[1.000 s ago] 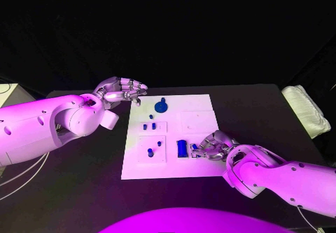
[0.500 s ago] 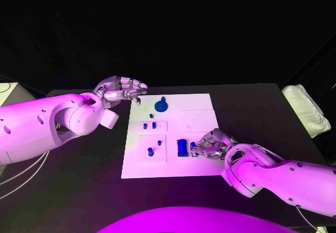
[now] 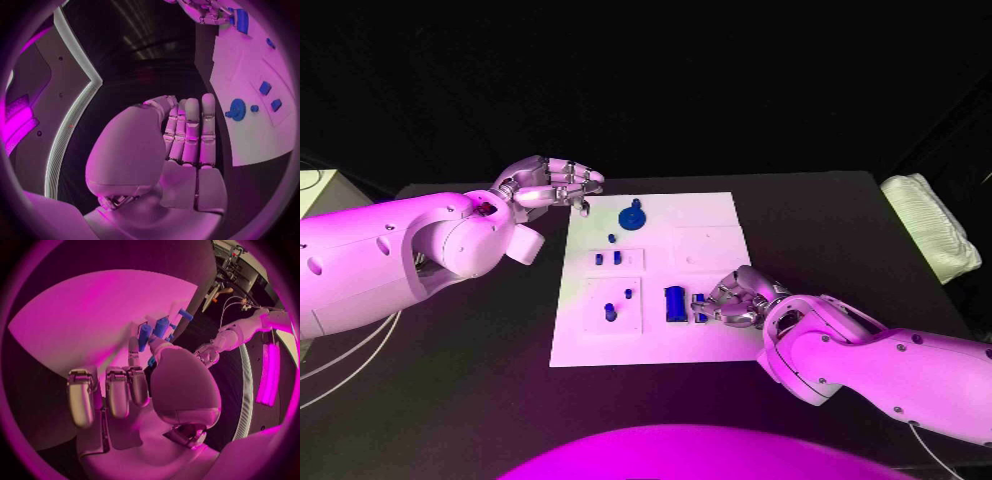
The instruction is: Assemble the parts on the task board
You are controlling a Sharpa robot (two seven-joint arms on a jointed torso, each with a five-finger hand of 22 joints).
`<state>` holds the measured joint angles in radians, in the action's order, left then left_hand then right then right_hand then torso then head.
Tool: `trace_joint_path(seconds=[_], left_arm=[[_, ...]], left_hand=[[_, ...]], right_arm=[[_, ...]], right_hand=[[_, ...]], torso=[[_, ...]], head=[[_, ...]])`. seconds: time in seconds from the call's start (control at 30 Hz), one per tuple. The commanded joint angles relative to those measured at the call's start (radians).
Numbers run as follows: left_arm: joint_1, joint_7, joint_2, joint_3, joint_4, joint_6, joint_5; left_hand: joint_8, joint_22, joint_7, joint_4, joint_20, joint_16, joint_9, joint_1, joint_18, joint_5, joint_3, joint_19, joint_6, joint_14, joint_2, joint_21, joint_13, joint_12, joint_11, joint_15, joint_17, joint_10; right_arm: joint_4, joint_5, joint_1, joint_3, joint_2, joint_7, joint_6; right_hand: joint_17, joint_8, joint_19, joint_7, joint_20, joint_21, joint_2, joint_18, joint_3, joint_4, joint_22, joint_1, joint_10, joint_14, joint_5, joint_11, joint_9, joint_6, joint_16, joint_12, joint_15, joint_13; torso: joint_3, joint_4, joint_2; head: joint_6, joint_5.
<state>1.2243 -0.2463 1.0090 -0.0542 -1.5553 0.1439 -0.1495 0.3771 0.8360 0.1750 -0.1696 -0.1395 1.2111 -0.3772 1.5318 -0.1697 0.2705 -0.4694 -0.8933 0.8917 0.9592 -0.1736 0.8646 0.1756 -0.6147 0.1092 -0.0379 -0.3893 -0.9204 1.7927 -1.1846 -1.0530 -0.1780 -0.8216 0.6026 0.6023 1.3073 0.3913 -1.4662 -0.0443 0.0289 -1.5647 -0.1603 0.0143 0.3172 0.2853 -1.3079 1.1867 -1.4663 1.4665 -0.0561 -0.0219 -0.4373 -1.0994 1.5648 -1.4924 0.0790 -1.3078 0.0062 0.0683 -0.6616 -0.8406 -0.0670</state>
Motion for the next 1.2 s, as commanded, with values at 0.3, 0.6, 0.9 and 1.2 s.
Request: trace_joint_path(seconds=[0.3,0.6,0.9,1.2], left_arm=[[0.000,-0.002,-0.001,0.001,-0.002,-0.018,-0.003],[0.000,-0.001,-0.001,0.001,-0.002,-0.017,-0.003],[0.000,-0.001,-0.002,0.001,-0.001,-0.018,-0.003],[0.000,0.000,-0.002,0.001,0.001,-0.018,-0.003]], left_hand=[[0.005,0.001,-0.003,0.003,0.001,-0.004,-0.001,0.001,-0.014,0.002,-0.004,-0.010,-0.005,-0.002,0.007,-0.003,0.001,-0.007,-0.001,-0.004,-0.001,0.005],[0.005,0.002,-0.003,0.003,0.001,-0.005,-0.001,0.001,-0.014,0.002,-0.004,-0.010,-0.005,-0.002,0.006,-0.003,0.002,-0.007,-0.001,-0.004,-0.001,0.005],[0.005,0.002,-0.002,0.004,0.001,-0.005,-0.001,0.000,-0.014,0.002,-0.004,-0.009,-0.006,-0.002,0.007,-0.003,0.002,-0.007,-0.001,-0.004,-0.001,0.005],[0.005,0.002,-0.002,0.003,0.000,-0.005,-0.001,-0.001,-0.014,0.002,-0.005,-0.009,-0.007,-0.002,0.007,-0.003,0.002,-0.007,-0.001,-0.005,-0.001,0.005]], right_arm=[[-0.005,-0.032,0.000,0.000,0.003,0.005,-0.050],[-0.008,-0.042,-0.001,0.000,0.006,-0.009,-0.033],[-0.004,-0.042,-0.001,0.000,0.007,-0.023,-0.025],[0.002,-0.040,-0.001,0.000,0.004,-0.036,-0.017]], right_hand=[[0.263,0.001,-0.105,-0.005,-0.008,-0.006,-0.007,-0.014,-0.009,-0.001,-0.263,-0.015,-0.077,0.104,0.000,-0.002,0.001,0.003,0.006,0.002,0.007,-0.224],[0.262,0.001,-0.105,-0.005,-0.008,-0.006,-0.008,-0.014,-0.010,-0.001,-0.263,-0.017,-0.077,0.104,-0.001,-0.002,0.001,0.004,0.005,0.004,0.007,-0.224],[0.262,0.003,-0.105,-0.007,-0.007,-0.006,-0.006,-0.014,-0.017,0.003,-0.263,-0.043,-0.077,0.104,-0.001,0.000,0.000,0.006,0.005,0.003,0.005,-0.225],[0.263,0.006,-0.105,-0.006,-0.006,-0.006,-0.003,-0.014,-0.027,0.005,-0.263,-0.075,-0.078,0.104,-0.001,0.000,-0.002,0.006,0.006,0.002,0.005,-0.226]], torso=[[0.0006,0.0005,-0.001],[0.0008,-0.0002,-0.002],[0.0002,0.0004,0.000],[0.0001,0.0001,0.000]], head=[[-0.003,0.001],[-0.004,0.000],[-0.005,-0.001],[-0.004,0.000]])
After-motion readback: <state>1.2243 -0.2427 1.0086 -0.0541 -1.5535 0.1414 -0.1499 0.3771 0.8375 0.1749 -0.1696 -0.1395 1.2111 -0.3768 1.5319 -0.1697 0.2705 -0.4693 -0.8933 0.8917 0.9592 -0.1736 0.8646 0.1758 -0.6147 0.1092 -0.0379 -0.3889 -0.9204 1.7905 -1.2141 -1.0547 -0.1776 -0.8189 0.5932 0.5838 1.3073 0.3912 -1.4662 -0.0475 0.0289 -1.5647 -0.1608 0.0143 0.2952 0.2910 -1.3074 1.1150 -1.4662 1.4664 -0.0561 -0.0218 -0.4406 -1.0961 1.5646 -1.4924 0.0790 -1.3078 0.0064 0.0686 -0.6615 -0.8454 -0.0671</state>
